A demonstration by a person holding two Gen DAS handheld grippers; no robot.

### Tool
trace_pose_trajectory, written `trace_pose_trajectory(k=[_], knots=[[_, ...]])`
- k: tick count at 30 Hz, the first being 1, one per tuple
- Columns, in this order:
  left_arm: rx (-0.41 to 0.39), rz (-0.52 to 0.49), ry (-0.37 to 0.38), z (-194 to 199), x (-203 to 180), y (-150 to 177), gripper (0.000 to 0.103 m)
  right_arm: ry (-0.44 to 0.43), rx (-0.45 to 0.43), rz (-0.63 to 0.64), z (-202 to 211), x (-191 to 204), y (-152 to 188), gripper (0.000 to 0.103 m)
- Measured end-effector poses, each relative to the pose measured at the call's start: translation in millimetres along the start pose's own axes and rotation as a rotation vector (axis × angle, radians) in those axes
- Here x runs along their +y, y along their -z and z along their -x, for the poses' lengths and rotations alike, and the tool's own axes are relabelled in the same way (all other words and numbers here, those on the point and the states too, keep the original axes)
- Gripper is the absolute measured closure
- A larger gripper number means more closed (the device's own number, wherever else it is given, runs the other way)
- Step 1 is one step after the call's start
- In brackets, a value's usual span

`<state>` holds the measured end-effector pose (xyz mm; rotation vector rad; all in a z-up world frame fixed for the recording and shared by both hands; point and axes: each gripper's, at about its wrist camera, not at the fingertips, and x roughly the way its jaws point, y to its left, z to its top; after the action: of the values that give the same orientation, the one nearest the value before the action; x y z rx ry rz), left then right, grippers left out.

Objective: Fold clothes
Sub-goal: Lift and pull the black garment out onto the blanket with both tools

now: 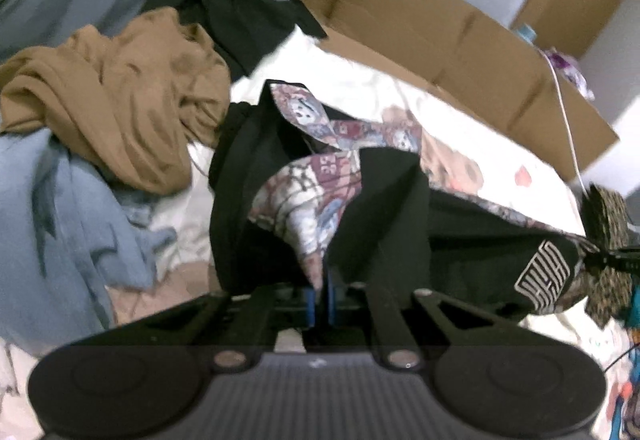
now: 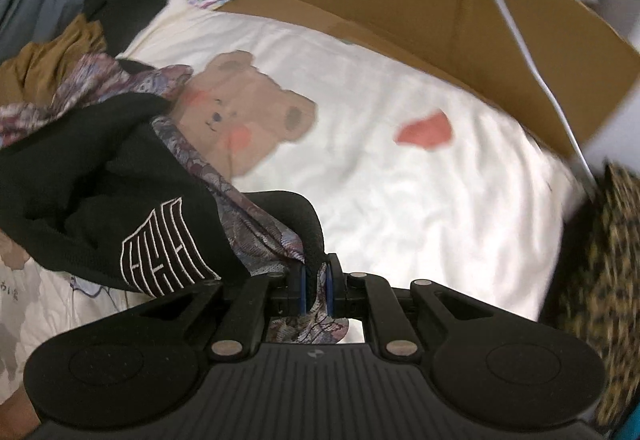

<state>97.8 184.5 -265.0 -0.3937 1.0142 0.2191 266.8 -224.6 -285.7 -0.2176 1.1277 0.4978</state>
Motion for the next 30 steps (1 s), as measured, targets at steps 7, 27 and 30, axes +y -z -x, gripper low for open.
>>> trace_pose_trajectory(k=[7, 27, 30], knots=[[0.106, -0.033, -0.031, -0.8, 3.1, 36.4, 0.097, -0.018, 0.009, -0.133, 12.0, -9.4, 69.4, 0.095], [0.197, -0.085, -0.177, 21.9, 32.5, 27.1, 0.080, -0.083, -0.139, -0.255, -3.1, -15.5, 87.6, 0.057], [0.171, -0.102, -0.200, 22.1, 28.7, 12.4, 0.064, -0.102, -0.132, -0.231, -18.5, -8.9, 81.2, 0.057]])
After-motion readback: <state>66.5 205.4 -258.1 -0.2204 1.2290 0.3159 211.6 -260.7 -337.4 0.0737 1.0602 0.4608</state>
